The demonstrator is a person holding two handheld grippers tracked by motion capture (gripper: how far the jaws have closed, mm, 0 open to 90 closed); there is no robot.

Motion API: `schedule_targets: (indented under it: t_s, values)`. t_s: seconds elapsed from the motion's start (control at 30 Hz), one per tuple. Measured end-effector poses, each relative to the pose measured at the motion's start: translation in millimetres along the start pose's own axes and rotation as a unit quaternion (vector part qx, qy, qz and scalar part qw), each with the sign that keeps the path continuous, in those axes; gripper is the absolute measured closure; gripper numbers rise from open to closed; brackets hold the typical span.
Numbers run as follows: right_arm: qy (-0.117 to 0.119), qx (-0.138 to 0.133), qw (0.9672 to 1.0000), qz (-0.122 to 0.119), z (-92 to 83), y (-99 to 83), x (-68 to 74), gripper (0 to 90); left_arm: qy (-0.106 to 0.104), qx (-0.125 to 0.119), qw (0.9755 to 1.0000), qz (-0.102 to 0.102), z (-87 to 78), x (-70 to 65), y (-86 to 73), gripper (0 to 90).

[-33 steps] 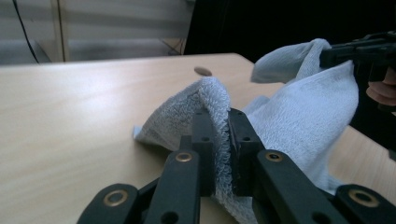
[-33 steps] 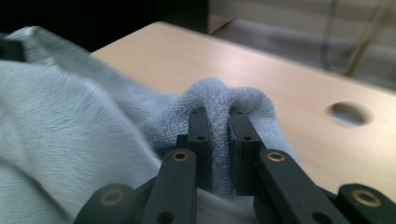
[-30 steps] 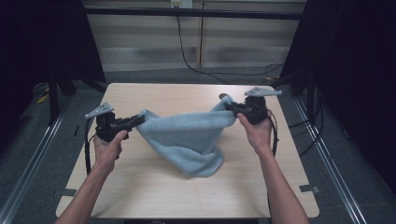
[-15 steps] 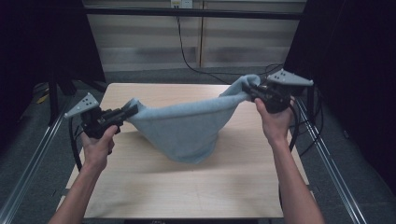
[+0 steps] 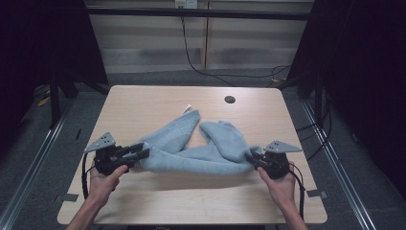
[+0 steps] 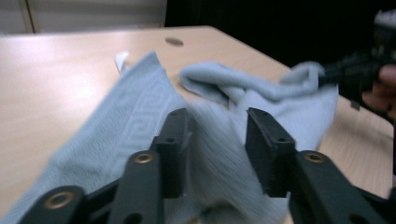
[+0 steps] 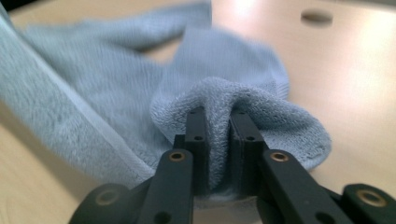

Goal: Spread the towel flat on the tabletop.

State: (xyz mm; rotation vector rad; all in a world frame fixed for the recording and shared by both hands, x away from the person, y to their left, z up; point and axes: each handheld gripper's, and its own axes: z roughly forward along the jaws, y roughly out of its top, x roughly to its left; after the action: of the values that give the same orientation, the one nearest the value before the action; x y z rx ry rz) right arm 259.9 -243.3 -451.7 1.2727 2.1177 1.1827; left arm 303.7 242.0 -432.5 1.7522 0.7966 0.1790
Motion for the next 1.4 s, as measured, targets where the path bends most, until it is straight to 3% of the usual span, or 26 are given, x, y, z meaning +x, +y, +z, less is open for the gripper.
schedule_targets:
  t_s: [0.13,0.17,0.27,0.37,0.53,0.57,0.63,0.73,0.77,0.83,0.87,0.93,1.0,1.03,1.1,1.2,1.33,1.4]
  values:
    - [-0.017,0.008,0.9997,-0.017,-8.3,-10.9,4.6,66.7,0.007,-0.024,0.9997,0.000,-7.4,2.6,11.7,51.5]
    - [-0.017,-0.005,0.9998,-0.013,-16.7,-7.6,4.0,59.7,0.009,-0.027,0.9996,-0.002,-7.7,3.3,13.1,49.8]
    - [-0.020,-0.024,0.9995,0.000,-22.5,2.1,-1.7,55.3,0.013,-0.017,0.9998,-0.007,1.8,8.0,14.9,47.5]
    - [-0.024,-0.039,0.9989,0.013,-19.3,15.6,-9.4,49.8,0.010,0.015,0.9997,-0.017,22.8,13.2,10.1,46.0]
    - [0.006,-0.031,0.9994,0.013,13.0,40.2,-12.9,48.3,0.017,0.057,0.9977,-0.032,60.9,24.0,2.1,44.7]
    - [0.019,-0.018,0.9996,0.007,36.7,49.1,-12.7,48.2,0.011,0.067,0.9971,-0.035,70.5,25.6,0.6,43.2]
    - [0.032,-0.010,0.9994,0.009,45.9,51.2,-13.0,47.9,0.010,0.081,0.9960,-0.038,82.3,25.9,-3.1,42.7]
    - [0.051,0.018,0.9985,0.004,84.1,55.5,-9.1,45.8,0.000,0.110,0.9935,-0.029,100.4,20.5,-11.0,38.1]
    - [0.061,0.031,0.9976,0.003,104.8,56.2,-4.7,44.6,0.001,0.118,0.9927,-0.025,104.7,17.6,-12.9,33.8]
    - [0.062,0.038,0.9974,0.001,111.7,56.6,-2.7,44.0,-0.002,0.132,0.9911,-0.020,111.0,13.2,-16.1,32.6]
    - [0.061,0.050,0.9969,-0.005,122.4,56.5,0.5,43.2,0.008,0.138,0.9903,-0.012,112.9,11.2,-17.0,32.7]
    - [0.057,0.069,0.9959,-0.011,135.1,55.3,4.8,43.7,0.014,0.149,0.9887,-0.004,114.3,9.8,-18.2,41.1]
    - [0.038,0.080,0.9960,-0.015,139.4,53.8,6.5,63.0,0.017,0.139,0.9901,-0.007,109.5,12.2,-18.7,62.3]
    - [0.031,0.066,0.9973,-0.010,133.0,55.0,2.6,77.9,0.025,0.131,0.9910,-0.010,105.3,14.3,-17.9,78.4]
    - [0.027,0.056,0.9980,-0.006,128.4,56.3,-0.2,80.1,0.040,0.115,0.9923,-0.020,95.2,20.8,-15.0,80.7]
    - [-0.003,0.027,0.9996,0.009,101.2,62.0,-16.5,82.9,0.068,0.091,0.9927,-0.041,77.2,34.4,-11.3,83.1]
    - [-0.033,0.003,0.9987,0.038,65.2,59.5,-41.2,83.3,0.096,0.066,0.9909,-0.067,53.5,53.5,-10.3,83.4]
    - [-0.053,0.006,0.9976,0.044,47.1,50.2,-51.8,83.3,0.109,0.058,0.9891,-0.080,43.0,63.7,-11.9,83.4]
